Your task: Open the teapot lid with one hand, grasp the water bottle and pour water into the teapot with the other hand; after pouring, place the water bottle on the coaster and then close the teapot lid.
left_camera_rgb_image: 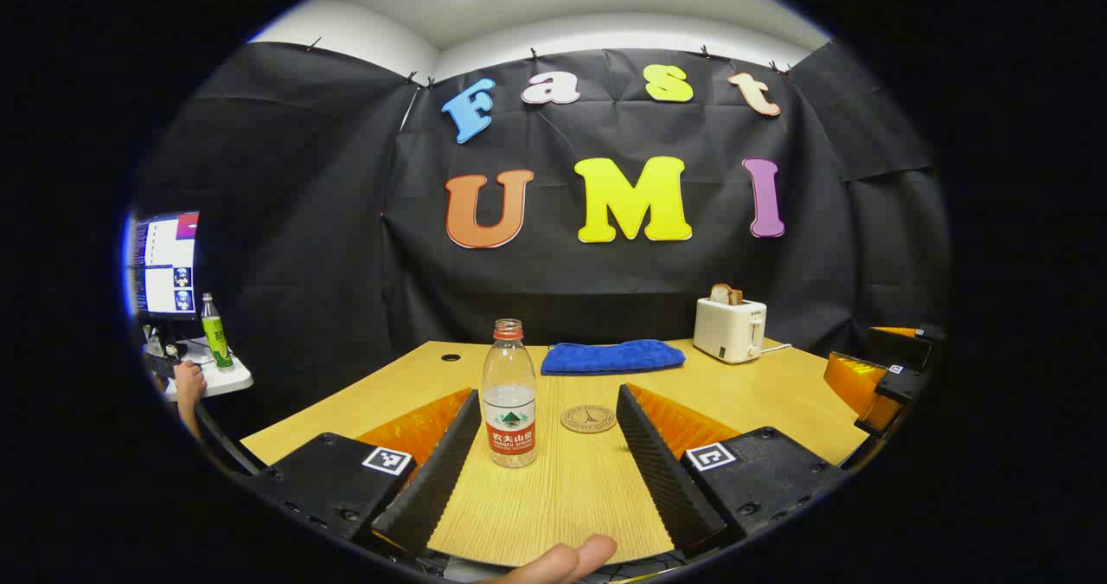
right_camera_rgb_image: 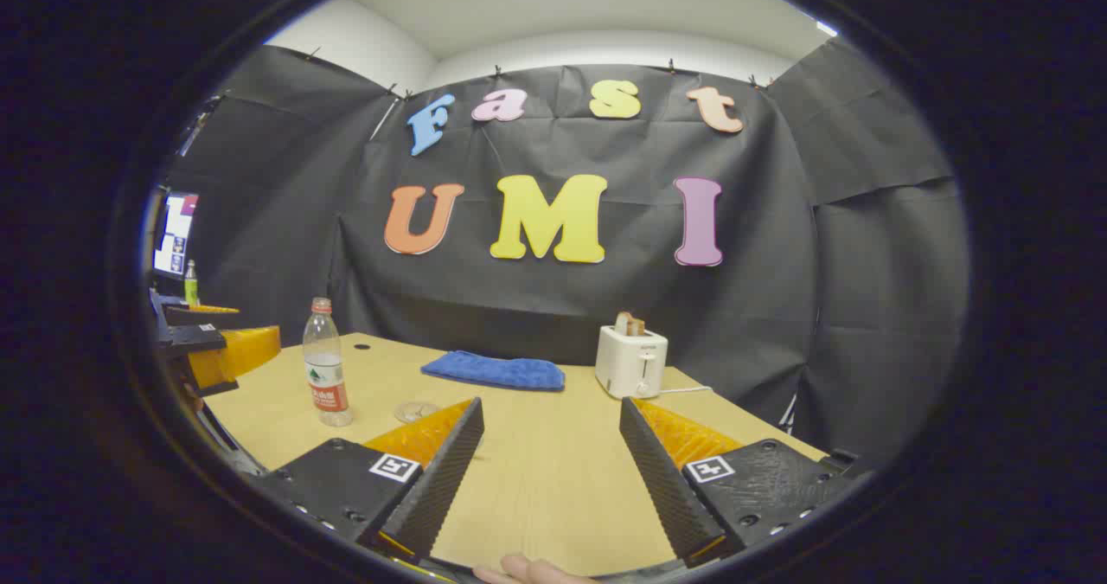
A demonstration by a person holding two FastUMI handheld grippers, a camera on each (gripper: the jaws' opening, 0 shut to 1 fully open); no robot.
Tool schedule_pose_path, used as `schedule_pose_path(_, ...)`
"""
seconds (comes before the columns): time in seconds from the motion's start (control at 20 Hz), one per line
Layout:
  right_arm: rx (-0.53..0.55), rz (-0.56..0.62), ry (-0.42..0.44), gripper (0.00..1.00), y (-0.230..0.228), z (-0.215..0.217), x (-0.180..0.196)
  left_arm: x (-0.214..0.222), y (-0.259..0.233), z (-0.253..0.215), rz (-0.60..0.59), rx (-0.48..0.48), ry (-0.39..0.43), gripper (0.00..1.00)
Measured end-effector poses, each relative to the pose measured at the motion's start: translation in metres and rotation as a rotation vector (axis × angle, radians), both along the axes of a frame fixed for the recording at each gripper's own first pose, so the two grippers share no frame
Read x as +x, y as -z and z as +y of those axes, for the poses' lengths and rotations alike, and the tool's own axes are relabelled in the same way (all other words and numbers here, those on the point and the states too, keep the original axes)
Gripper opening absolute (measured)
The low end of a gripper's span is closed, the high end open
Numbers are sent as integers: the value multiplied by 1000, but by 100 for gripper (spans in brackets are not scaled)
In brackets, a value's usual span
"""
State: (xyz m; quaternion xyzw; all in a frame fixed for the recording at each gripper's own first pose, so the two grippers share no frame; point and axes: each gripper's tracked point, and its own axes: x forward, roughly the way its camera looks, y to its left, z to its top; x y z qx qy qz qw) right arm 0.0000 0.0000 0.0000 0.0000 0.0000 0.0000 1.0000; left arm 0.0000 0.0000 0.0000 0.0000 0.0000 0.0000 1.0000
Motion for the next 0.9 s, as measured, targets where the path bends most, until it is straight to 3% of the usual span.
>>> schedule_pose_path(0.9, 26, 53, -26, 95, 32, 20, 23, 4, 14, 29, 53, -1, -59, 99)
